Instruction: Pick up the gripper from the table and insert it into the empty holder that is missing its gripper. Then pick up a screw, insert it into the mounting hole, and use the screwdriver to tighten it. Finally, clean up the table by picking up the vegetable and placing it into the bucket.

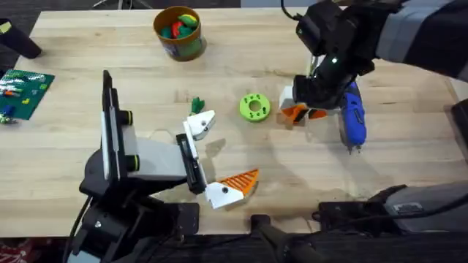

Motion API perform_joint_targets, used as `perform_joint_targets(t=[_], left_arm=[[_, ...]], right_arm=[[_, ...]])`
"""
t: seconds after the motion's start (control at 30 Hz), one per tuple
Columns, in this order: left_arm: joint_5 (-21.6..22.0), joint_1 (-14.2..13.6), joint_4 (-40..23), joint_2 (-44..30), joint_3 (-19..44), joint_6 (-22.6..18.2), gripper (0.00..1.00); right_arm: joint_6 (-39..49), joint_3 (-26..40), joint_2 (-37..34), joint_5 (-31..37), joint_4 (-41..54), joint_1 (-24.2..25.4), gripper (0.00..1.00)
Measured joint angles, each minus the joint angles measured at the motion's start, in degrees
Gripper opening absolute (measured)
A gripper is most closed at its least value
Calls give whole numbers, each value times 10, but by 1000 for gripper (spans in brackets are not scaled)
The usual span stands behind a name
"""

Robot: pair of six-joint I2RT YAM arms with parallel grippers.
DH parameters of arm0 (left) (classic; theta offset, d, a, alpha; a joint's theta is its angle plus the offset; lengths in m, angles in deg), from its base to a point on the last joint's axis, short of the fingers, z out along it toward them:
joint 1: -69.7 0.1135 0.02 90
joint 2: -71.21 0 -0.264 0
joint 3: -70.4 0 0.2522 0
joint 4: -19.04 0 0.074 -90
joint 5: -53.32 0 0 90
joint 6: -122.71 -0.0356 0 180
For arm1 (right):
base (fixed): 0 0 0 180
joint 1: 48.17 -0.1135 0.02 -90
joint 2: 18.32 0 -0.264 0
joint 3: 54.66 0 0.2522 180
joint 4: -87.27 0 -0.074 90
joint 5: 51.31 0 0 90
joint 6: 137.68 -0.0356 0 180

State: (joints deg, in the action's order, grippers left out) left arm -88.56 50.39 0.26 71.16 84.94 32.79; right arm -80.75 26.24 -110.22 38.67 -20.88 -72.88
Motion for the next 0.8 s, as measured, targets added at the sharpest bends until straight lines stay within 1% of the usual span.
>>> perform_joint_targets(t=[0.3,0.43,0.47,0.57,0.63,0.67,0.8], left_arm=[[0,0,0,0,0,0,986],[0,0,0,0,0,0,986],[0,0,0,0,0,0,986],[0,0,0,0,0,0,986],[0,0,0,0,0,0,986],[0,0,0,0,0,0,986],[0,0,0,0,0,0,986]], right_arm=[[6,0,0,9,-7,0,457],[12,0,0,9,-10,0,324],[11,0,0,9,-10,0,270],[14,0,0,11,-11,0,153],[15,1,0,11,-11,0,36],[15,1,0,11,-11,0,19],[15,1,0,12,-11,0,21]])
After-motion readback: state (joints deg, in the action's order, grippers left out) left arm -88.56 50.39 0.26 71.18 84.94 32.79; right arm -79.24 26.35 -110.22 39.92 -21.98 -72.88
